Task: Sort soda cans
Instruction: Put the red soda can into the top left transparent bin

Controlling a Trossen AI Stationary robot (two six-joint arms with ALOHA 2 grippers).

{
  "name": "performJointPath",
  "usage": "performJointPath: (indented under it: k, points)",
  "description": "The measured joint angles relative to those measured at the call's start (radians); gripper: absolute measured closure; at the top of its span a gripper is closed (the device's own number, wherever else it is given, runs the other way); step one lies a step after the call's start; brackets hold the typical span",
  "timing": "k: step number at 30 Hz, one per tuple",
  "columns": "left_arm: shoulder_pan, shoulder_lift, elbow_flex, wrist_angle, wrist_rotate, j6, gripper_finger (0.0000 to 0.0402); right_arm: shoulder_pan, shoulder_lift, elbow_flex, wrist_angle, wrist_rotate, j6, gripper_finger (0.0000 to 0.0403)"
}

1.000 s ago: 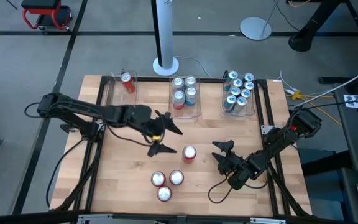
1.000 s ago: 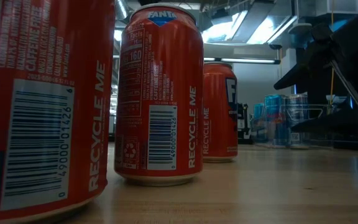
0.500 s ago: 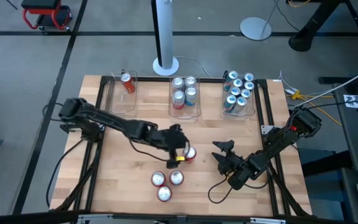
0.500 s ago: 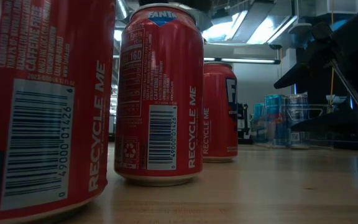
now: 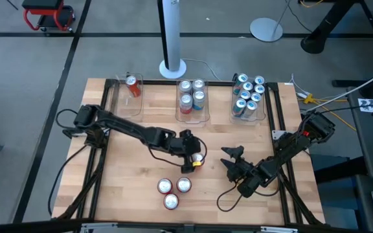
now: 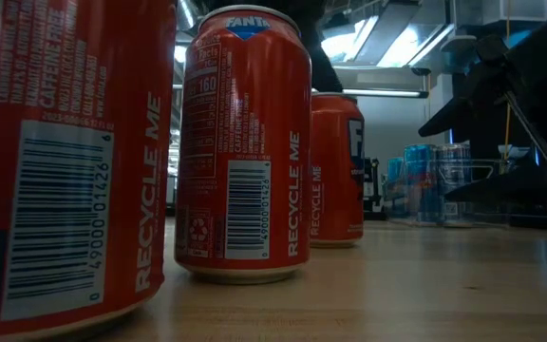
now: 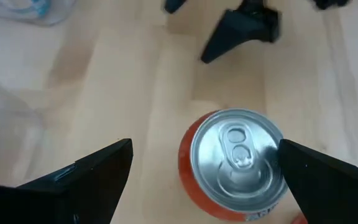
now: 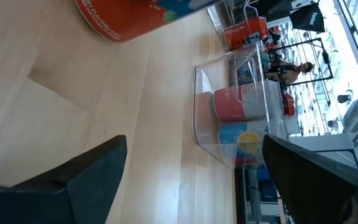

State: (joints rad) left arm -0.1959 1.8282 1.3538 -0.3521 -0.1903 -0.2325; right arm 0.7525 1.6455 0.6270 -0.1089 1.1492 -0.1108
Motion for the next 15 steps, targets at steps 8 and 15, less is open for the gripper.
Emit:
performJointPath:
  k: [8,15]
  points:
    - [-0.009,0.016,0.001,0.028,0.026,0.004,0.0013,0.0,0.0,0.0,0.0,0.0,0.0,0.0029]
    - [-0.003,0.012,0.001,0.032,0.023,0.023,0.0013,0.0,0.0,0.0,0.001,-0.001,0.0,0.0029]
